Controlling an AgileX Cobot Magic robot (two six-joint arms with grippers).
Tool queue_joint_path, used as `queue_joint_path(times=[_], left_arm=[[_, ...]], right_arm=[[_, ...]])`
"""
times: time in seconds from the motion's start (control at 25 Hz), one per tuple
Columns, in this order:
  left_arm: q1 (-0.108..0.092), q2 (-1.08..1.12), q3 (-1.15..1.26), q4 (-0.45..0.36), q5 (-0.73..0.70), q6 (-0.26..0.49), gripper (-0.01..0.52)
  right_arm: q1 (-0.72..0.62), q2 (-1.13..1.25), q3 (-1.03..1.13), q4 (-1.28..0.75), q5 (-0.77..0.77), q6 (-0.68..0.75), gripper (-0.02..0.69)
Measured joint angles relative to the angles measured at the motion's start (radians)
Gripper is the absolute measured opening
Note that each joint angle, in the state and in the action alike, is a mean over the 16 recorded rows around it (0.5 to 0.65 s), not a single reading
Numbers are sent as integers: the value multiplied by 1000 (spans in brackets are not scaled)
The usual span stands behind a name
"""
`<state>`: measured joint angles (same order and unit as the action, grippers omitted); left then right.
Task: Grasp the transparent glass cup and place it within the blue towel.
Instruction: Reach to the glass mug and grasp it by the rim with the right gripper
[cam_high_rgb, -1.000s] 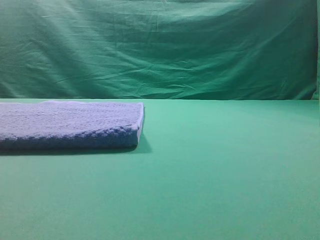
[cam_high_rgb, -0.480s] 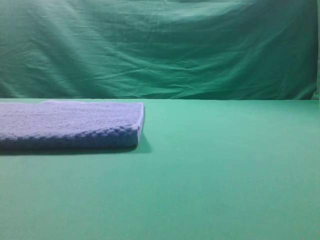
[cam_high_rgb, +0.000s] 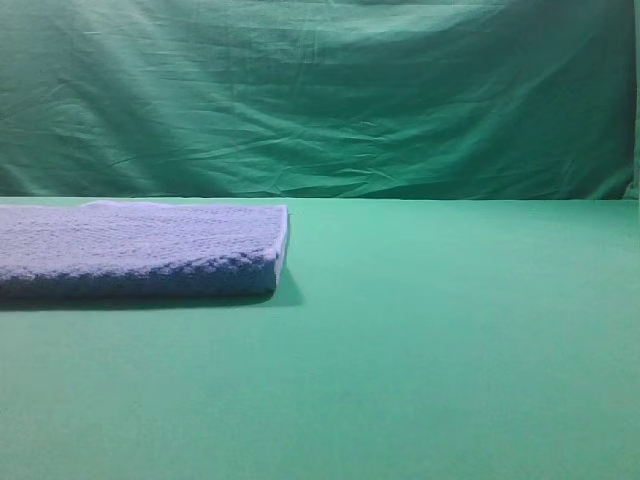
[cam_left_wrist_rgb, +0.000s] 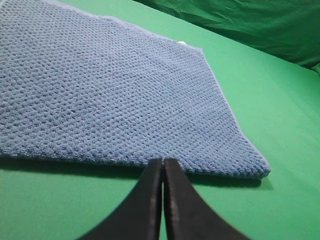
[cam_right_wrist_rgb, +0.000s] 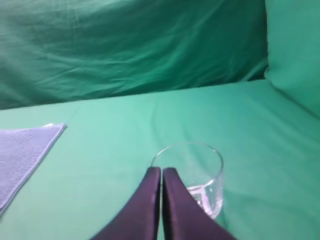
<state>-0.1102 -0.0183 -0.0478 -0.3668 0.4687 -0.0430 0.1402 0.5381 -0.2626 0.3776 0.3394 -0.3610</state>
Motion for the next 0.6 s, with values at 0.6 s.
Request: queue_joint_path(times=[0.6], left_arm=[[0, 0, 0, 0, 0, 0, 0]], right_arm=[[4, 435, -274, -223, 349, 29, 9]])
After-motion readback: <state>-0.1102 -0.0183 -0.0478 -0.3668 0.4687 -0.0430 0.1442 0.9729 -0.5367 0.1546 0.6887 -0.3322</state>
